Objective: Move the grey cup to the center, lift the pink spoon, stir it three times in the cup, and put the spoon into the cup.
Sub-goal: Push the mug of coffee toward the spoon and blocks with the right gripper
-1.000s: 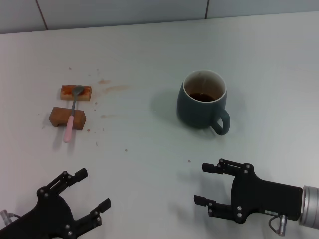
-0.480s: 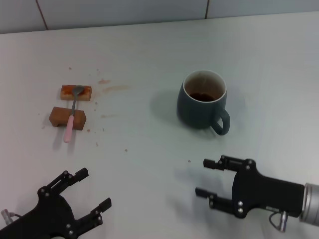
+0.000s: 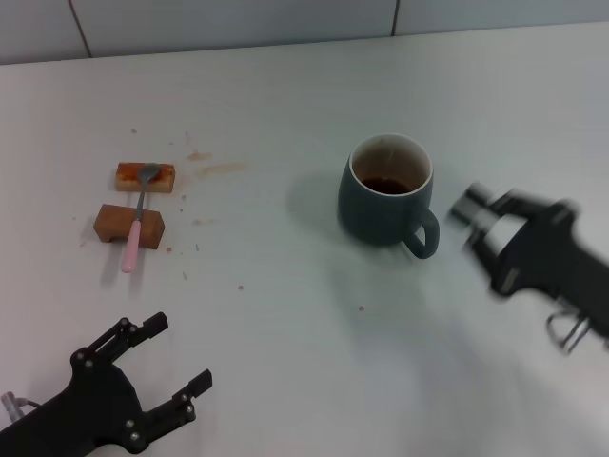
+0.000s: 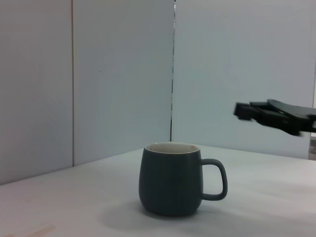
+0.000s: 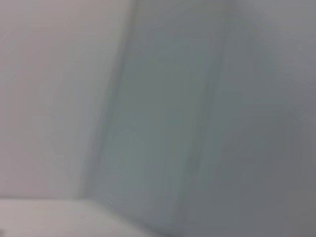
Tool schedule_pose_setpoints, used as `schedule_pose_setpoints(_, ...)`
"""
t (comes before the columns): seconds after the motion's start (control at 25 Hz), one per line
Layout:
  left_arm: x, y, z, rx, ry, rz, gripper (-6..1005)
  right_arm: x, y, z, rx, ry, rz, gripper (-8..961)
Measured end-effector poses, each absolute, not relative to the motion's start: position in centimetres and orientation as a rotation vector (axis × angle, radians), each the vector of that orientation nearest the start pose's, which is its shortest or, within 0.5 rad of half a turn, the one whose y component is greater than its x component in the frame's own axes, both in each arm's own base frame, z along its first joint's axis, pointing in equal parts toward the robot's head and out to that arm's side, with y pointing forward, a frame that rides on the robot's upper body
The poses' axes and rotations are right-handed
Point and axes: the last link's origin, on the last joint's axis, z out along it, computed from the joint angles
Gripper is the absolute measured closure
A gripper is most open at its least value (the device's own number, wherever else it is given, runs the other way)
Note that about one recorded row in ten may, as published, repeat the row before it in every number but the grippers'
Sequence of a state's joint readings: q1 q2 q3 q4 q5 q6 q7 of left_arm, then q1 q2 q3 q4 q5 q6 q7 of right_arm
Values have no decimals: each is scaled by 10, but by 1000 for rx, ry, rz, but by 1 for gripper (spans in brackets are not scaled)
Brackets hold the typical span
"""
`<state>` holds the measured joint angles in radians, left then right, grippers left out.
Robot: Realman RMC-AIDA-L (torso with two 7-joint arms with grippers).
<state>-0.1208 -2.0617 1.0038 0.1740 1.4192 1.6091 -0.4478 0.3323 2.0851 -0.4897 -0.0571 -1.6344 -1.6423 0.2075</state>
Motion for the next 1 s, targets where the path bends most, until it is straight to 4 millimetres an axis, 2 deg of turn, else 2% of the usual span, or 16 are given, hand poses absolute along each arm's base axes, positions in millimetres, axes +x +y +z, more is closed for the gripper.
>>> schedule_pose_setpoints(0.12,-340,167,-52,-2392,-381,-854,175,318,255,-25,-1926,112,773,755)
schedule_pose_setpoints(0.2,-340,167,-52,-2391,-377,-857,175,322,260,-23,-1902,121,738,835)
schedule_pose_setpoints(0.28,-339,168,-50,-2384,-374,-862,175,328,269,-23,-1891,144,669,854)
schedule_pose_setpoints(0.32,-339,169,-50,-2378,-375,-864,175,333,280,-25,-1908,166,599,863)
schedule_pose_setpoints(0.36,-339,169,-50,-2378,-375,-864,175,333,280,-25,-1908,166,599,872)
schedule_pose_setpoints(0.52,-339,169,-50,-2375,-374,-869,174,332,303,-37,-1993,169,493,892)
schedule_pose_setpoints(0.72,-338,169,-50,-2372,-373,-871,174,323,314,-50,-2081,132,448,895)
schedule_pose_setpoints(0.92,-338,170,-49,-2361,-375,-874,179,311,318,-69,-2192,84,424,898)
schedule_pose_setpoints(1.0,-338,171,-49,-2357,-377,-875,188,310,318,-70,-2198,83,423,898)
